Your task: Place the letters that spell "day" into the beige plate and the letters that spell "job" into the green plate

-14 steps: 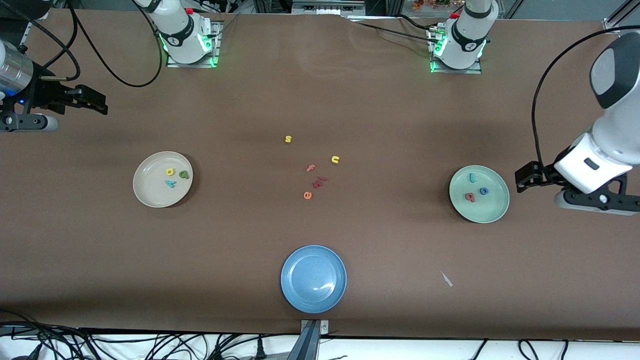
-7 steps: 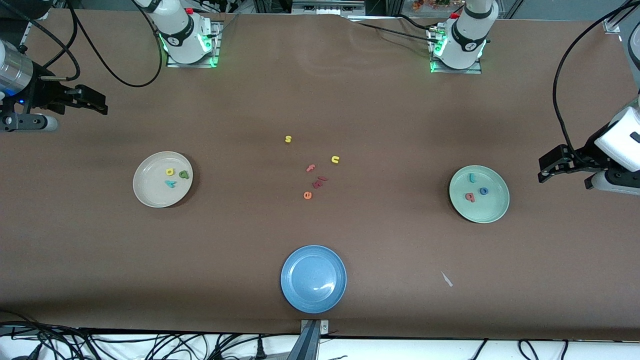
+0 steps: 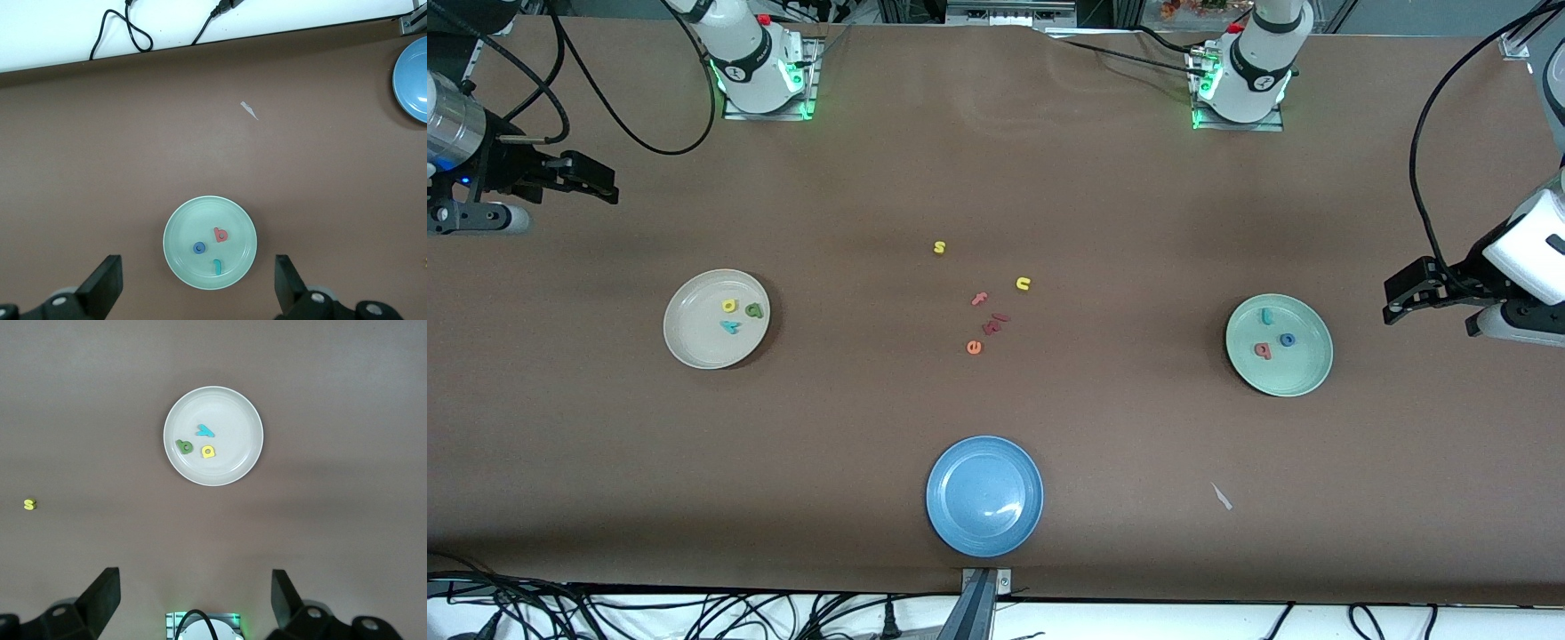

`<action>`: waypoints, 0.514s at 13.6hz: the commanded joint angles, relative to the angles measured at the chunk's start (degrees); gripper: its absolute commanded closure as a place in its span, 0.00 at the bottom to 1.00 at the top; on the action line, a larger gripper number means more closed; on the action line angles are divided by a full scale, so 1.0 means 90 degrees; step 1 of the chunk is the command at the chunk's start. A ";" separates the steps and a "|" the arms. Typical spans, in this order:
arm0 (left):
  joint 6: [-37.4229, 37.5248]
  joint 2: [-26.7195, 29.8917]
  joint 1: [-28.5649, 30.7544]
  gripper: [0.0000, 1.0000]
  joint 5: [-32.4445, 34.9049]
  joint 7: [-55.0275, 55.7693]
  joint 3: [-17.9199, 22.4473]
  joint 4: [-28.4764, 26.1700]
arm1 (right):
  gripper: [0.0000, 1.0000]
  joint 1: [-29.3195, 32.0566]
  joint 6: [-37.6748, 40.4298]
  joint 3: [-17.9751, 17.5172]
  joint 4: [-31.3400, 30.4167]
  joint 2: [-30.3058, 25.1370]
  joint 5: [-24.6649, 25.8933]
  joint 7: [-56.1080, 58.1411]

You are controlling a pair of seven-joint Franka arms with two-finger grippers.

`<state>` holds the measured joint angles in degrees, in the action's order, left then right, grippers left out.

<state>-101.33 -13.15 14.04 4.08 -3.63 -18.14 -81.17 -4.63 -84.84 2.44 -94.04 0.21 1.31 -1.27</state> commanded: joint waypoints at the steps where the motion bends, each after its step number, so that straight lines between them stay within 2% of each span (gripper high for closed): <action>1: 0.0048 0.0104 0.0032 0.00 -0.0132 -0.0163 0.0004 -0.0053 | 0.00 0.0007 0.0129 0.0012 0.0185 0.0065 -0.0107 0.0034; 7: 0.0038 0.0074 0.0003 0.00 -0.0180 -0.0163 -0.0006 -0.0063 | 0.00 0.0007 0.0129 0.0003 0.0185 0.0065 -0.0107 0.0034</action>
<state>-101.33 -13.16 13.98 3.80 -3.69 -18.19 -81.23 -4.63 -84.84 2.44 -94.04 0.21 1.31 -1.27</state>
